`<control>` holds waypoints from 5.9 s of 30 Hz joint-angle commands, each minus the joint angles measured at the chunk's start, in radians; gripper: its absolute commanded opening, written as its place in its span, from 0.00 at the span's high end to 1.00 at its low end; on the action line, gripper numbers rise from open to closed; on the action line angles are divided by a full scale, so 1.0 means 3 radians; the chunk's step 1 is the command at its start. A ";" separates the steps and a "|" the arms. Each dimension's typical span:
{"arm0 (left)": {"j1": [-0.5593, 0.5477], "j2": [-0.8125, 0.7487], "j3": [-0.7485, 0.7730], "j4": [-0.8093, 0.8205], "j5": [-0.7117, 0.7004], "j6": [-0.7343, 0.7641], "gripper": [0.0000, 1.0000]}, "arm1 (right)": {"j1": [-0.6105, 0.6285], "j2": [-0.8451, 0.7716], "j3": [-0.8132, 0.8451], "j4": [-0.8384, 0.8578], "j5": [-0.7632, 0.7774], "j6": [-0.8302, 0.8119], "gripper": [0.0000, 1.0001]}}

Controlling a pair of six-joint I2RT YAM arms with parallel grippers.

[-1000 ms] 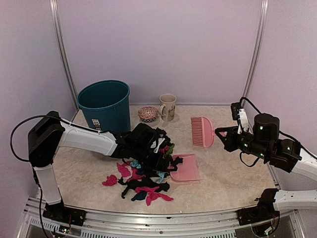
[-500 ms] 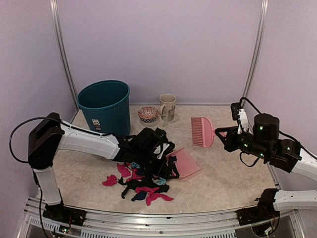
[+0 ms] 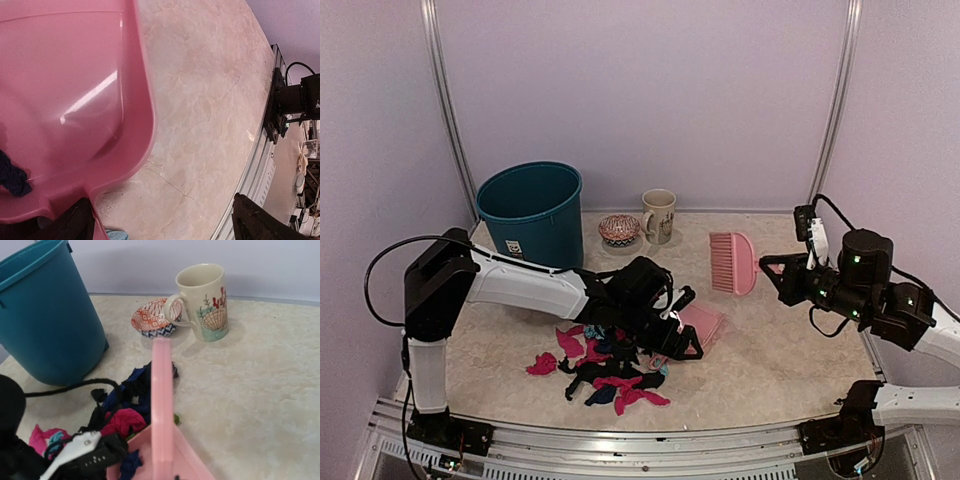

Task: Sweep away the paper scraps from the table
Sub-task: Adjust the dustpan at the center of the board, then pick up the dustpan from the center of the board, then place the dustpan at the center of the board.

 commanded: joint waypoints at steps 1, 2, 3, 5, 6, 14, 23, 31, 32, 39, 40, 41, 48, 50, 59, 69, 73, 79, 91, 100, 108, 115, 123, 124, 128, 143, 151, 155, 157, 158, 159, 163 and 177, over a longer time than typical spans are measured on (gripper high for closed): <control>-0.0071 0.0106 0.0218 -0.0029 0.0163 0.0025 0.07 | -0.0036 -0.0119 -0.0001 -0.0046 0.0087 -0.0026 1.00; -0.0082 0.0121 0.0251 -0.0034 0.0184 0.0019 0.07 | -0.0036 -0.0133 -0.0005 -0.0056 0.0092 -0.0027 1.00; -0.0090 0.0129 0.0282 -0.0035 0.0198 0.0015 0.07 | -0.0037 -0.0148 -0.0010 -0.0067 0.0106 -0.0026 1.00; -0.0101 0.0145 0.0323 -0.0035 0.0212 0.0005 0.07 | -0.0036 -0.0178 -0.0015 -0.0082 0.0121 -0.0034 1.00; -0.0105 0.0146 0.0341 -0.0035 0.0222 0.0003 0.07 | -0.0036 -0.0194 -0.0020 -0.0087 0.0135 -0.0038 1.00; -0.0102 -0.0024 0.0354 -0.0106 0.0048 0.0013 0.05 | -0.0036 -0.0270 -0.0056 -0.0120 0.0199 -0.0054 1.00; -0.0175 -0.0519 0.0230 -0.0533 -0.1048 0.0018 0.04 | -0.0036 -0.0326 -0.0107 -0.0153 0.0270 -0.0079 1.00; -0.0431 -0.0452 0.0467 -0.1116 -0.1571 -0.0199 0.04 | -0.0036 -0.0301 -0.0106 -0.0151 0.0302 -0.0095 1.00; -0.0469 -0.0428 0.0495 -0.1133 -0.1586 -0.0228 0.05 | -0.0036 -0.0300 -0.0103 -0.0148 0.0294 -0.0095 1.00; -0.0563 -0.0178 0.0628 -0.1275 -0.1736 -0.0344 0.08 | -0.0036 -0.0303 -0.0130 -0.0130 0.0267 -0.0081 1.00; -0.0578 -0.0129 0.0660 -0.1296 -0.1729 -0.0336 0.09 | -0.0036 -0.0310 -0.0134 -0.0133 0.0270 -0.0078 1.00; -0.0598 -0.0081 0.0691 -0.1306 -0.1723 -0.0330 0.10 | -0.0036 -0.0318 -0.0138 -0.0133 0.0270 -0.0073 1.00; -0.0622 0.0186 0.0860 -0.1436 -0.1857 -0.0332 0.19 | -0.0036 -0.0378 -0.0140 -0.0164 0.0277 -0.0060 1.00; -0.0622 0.0235 0.0908 -0.1447 -0.1821 -0.0323 0.21 | -0.0036 -0.0380 -0.0146 -0.0171 0.0277 -0.0055 1.00; -0.0654 0.0369 0.1008 -0.1539 -0.1821 -0.0291 0.31 | -0.0036 -0.0365 -0.0139 -0.0171 0.0273 -0.0070 1.00; -0.0658 0.0431 0.1043 -0.1548 -0.1804 -0.0278 0.43 | -0.0037 -0.0352 -0.0126 -0.0164 0.0252 -0.0080 1.00; -0.0657 0.0472 0.1054 -0.1564 -0.1801 -0.0278 0.48 | -0.0036 -0.0351 -0.0135 -0.0151 0.0246 -0.0073 1.00; -0.0665 0.0495 0.1038 -0.1574 -0.1807 -0.0268 0.56 | -0.0036 -0.0395 -0.0160 -0.0163 0.0254 -0.0060 1.00; -0.0668 0.0477 0.1034 -0.1573 -0.1790 -0.0238 0.81 | -0.0036 -0.0473 -0.0182 -0.0190 0.0269 -0.0026 1.00; -0.0671 0.0302 0.1158 -0.1735 -0.1918 -0.0121 0.90 | -0.0036 -0.0526 -0.0184 -0.0207 0.0308 -0.0026 1.00; -0.0653 0.0071 0.1347 -0.2131 -0.1893 0.0114 0.97 | -0.0036 -0.0504 -0.0137 -0.0145 0.0353 -0.0093 1.00; -0.0477 -0.0251 0.1039 -0.1829 -0.1223 0.0180 1.00 | -0.0036 -0.0520 -0.0069 -0.0037 0.0435 -0.0159 1.00; -0.0190 -0.0704 0.0297 -0.0859 0.0163 -0.0099 1.00 | -0.0037 -0.0556 0.0076 0.0059 0.0539 -0.0224 1.00; -0.0153 -0.0747 0.0204 -0.0726 0.0299 -0.0163 1.00 | -0.0036 -0.0560 0.0092 0.0065 0.0557 -0.0235 1.00; -0.0051 -0.0925 -0.0142 -0.0155 0.0802 -0.0430 1.00 | -0.0036 -0.0598 0.0132 0.0106 0.0616 -0.0265 1.00; 0.0208 -0.1112 -0.1458 0.3908 0.1791 -0.3104 1.00 | -0.0036 -0.0902 0.0105 0.0162 0.1066 -0.0154 1.00; 0.0211 -0.0489 -0.1610 0.6264 0.1588 -0.4773 1.00 | -0.0038 -0.1010 0.0057 0.0128 0.1174 -0.0109 1.00; 0.0210 -0.0438 -0.1632 0.6280 0.1519 -0.4788 1.00 | -0.0036 -0.0994 0.0032 0.0111 0.1153 -0.0078 1.00; 0.0215 -0.0434 -0.1646 0.6280 0.1500 -0.4783 1.00 | -0.0036 -0.1001 0.0013 0.0114 0.1151 -0.0068 1.00; 0.0215 -0.0427 -0.1653 0.6279 0.1489 -0.4785 1.00 | -0.0036 -0.1004 0.0007 0.0111 0.1152 -0.0065 1.00; 0.0215 -0.0424 -0.1667 0.6280 0.1465 -0.4789 1.00 | -0.0036 -0.1006 0.0001 0.0108 0.1153 -0.0058 1.00; 0.0220 -0.0404 -0.1762 0.6305 0.1349 -0.4831 1.00 | -0.0036 -0.1002 -0.0019 0.0124 0.1153 -0.0054 1.00; 0.0223 -0.0594 -0.1800 0.5781 0.1449 -0.4443 1.00 | -0.0036 -0.0913 -0.0038 0.0147 0.1085 -0.0080 1.00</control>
